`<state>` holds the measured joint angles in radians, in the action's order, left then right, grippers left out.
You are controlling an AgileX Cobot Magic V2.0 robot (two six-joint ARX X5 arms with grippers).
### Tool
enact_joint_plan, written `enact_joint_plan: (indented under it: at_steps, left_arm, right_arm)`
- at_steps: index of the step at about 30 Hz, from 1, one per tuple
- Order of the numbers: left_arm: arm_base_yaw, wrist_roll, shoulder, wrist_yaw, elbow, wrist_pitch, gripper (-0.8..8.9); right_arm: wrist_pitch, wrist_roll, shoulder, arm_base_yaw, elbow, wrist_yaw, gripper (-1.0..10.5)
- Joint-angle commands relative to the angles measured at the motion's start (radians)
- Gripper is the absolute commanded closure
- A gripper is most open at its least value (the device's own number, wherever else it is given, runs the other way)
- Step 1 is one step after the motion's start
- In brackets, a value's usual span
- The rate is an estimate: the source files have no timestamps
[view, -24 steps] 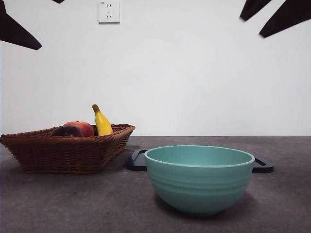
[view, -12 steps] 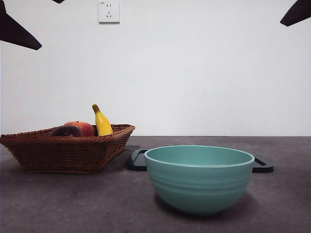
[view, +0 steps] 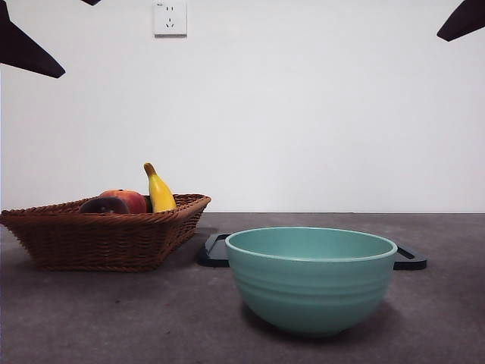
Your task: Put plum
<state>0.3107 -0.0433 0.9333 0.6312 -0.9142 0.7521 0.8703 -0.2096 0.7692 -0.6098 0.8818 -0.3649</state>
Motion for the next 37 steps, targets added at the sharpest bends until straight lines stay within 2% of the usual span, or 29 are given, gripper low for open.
enact_joint_plan:
  at_steps: [1,3,5,37]
  left_arm:
    - [0.004,-0.016,0.006,0.005,-0.010,-0.007,5.71]
    - [0.004,-0.016,0.006,0.005,-0.010,-0.007,7.19]
    - [0.004,-0.016,0.006,0.005,-0.010,-0.007,8.10]
    - [0.004,-0.019,-0.002,-0.004,-0.010,-0.023,8.06]
  right_arm:
    - [-0.008,0.009,0.007,-0.009,0.017,-0.002,7.6]
    - [-0.008,0.009,0.007,-0.009,0.017,-0.001,8.7]
    - [-0.008,0.010,0.007,-0.009,0.017,-0.001,9.4]
    - [-0.010,0.015,0.006,-0.009,0.017,-0.002,9.4]
